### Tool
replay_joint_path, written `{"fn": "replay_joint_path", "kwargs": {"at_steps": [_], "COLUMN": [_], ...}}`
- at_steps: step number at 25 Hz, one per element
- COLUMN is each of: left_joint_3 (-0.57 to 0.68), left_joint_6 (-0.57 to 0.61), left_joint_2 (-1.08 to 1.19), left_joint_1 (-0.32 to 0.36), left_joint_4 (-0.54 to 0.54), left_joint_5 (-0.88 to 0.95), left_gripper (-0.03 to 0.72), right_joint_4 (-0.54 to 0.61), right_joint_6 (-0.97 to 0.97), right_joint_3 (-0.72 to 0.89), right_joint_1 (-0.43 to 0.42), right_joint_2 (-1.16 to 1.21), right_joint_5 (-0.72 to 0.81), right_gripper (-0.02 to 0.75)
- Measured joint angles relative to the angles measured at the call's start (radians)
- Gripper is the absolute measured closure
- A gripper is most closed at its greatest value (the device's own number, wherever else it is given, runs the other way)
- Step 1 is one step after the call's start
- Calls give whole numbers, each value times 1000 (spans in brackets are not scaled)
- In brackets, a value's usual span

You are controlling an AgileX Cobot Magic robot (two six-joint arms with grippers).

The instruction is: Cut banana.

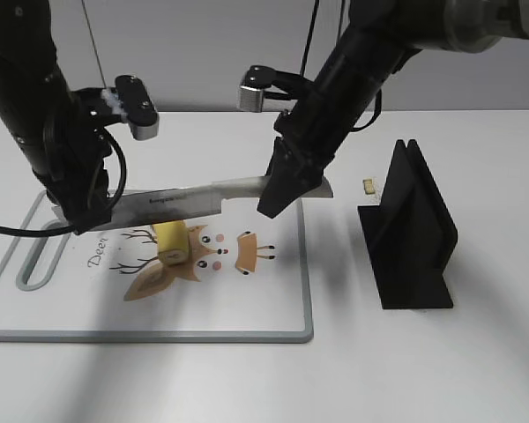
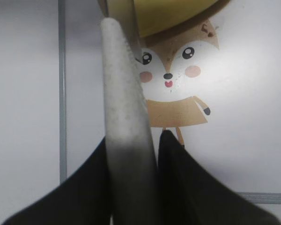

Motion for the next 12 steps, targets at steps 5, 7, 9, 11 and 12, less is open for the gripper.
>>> {"fn": "replay_joint_path", "kwargs": {"at_steps": [5, 7, 9, 11, 12], "left_joint_3": [0, 0, 9, 32, 44], "left_joint_6": [-7, -16, -20, -22, -23], "left_joint_2": [8, 20, 30, 33, 33], "left_joint_1": [0, 0, 0, 0, -1], "left_joint_4": [-5, -10, -11, -18, -21], "left_joint_5": [-11, -20, -41, -67, -75], "left_gripper": [689, 689, 689, 688, 688], "right_joint_4": [-11, -22, -29, -34, -35], "right_joint_6": [0, 0, 0, 0, -1], "right_joint_3": [0, 4, 18, 32, 35], "right_joint_1": [0, 0, 0, 0, 0], "right_joint_2": [1, 1, 1, 3, 4], "right_joint_5": [-17, -28, -46, -58, -63], "right_gripper": [510, 510, 508, 503, 500]}}
